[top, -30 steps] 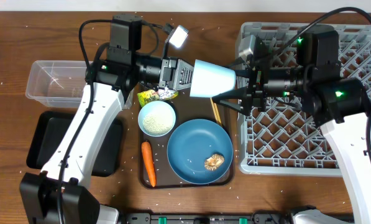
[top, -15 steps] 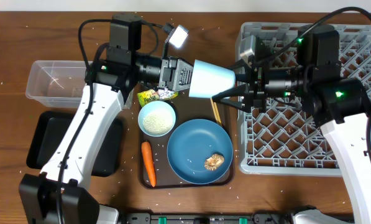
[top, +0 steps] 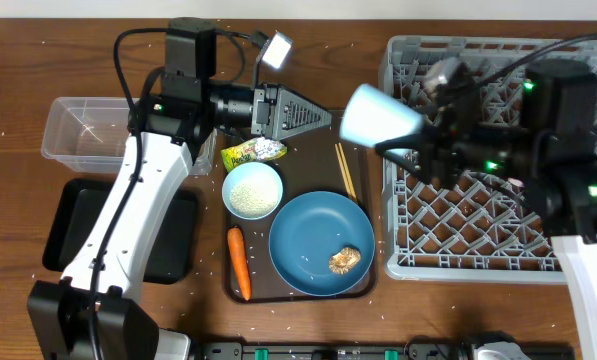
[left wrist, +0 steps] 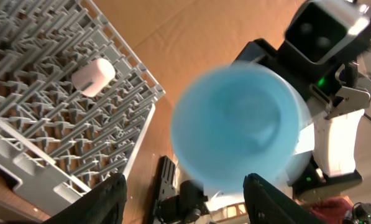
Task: Sort waste into correct bins and load items into the dishwasher rack
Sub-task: 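Place the light-blue cup upside down in the dish rack with right gripper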
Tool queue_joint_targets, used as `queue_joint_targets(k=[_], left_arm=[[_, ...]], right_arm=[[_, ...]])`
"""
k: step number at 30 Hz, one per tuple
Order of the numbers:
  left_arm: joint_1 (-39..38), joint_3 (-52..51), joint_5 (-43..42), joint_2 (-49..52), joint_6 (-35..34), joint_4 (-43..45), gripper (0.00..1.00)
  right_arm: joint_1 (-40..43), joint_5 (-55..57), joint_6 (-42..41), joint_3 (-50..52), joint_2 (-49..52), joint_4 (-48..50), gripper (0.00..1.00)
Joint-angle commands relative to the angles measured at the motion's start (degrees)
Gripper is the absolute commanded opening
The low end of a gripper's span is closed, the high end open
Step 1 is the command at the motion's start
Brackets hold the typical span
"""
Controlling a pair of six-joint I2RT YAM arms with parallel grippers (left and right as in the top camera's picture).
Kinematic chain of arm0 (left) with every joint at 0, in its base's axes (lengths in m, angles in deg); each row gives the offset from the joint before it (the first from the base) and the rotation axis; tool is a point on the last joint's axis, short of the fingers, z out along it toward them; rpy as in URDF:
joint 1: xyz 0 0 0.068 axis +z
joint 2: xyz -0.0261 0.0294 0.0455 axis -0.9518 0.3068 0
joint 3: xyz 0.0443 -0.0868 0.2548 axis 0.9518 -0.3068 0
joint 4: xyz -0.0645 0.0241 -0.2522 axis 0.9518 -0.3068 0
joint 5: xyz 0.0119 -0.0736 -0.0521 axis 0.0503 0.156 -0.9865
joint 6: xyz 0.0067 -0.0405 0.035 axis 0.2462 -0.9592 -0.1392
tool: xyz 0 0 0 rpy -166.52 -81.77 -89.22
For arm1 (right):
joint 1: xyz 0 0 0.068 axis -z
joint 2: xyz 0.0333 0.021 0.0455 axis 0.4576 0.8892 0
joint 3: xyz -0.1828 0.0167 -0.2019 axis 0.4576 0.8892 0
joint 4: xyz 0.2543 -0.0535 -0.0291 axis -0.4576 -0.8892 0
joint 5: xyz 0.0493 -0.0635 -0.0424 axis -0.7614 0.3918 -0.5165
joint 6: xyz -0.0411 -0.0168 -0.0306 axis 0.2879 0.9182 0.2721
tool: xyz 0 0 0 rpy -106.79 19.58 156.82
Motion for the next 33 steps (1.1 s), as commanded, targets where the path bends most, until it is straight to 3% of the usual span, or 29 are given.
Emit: queue_joint_targets(k=[1, 11, 17, 33], left_arm=[[0.61, 0.35, 0.31, -1.22, 0.33, 0.13, 0.61], [0.61, 0.35, 0.28, -1.22, 0.31, 0.13, 0.61], [0.61, 0.35, 0.31, -1.22, 0.31, 0.13, 0.61], [0.61, 0.35, 0.31, -1.22, 0.31, 1.01, 0.61]], right_arm=[[4.35, 8.48, -6.27, -0.37, -1.46, -2.36, 0.45], [24.2, 20.17, -18.95, -0.37, -1.42, -11.13, 0.46], [31.76, 29.53, -27.69, -0.37, -0.52, -15.61, 0.46], [27.02, 32.02, -29.33, -0.37, 16.17, -16.68, 0.44]])
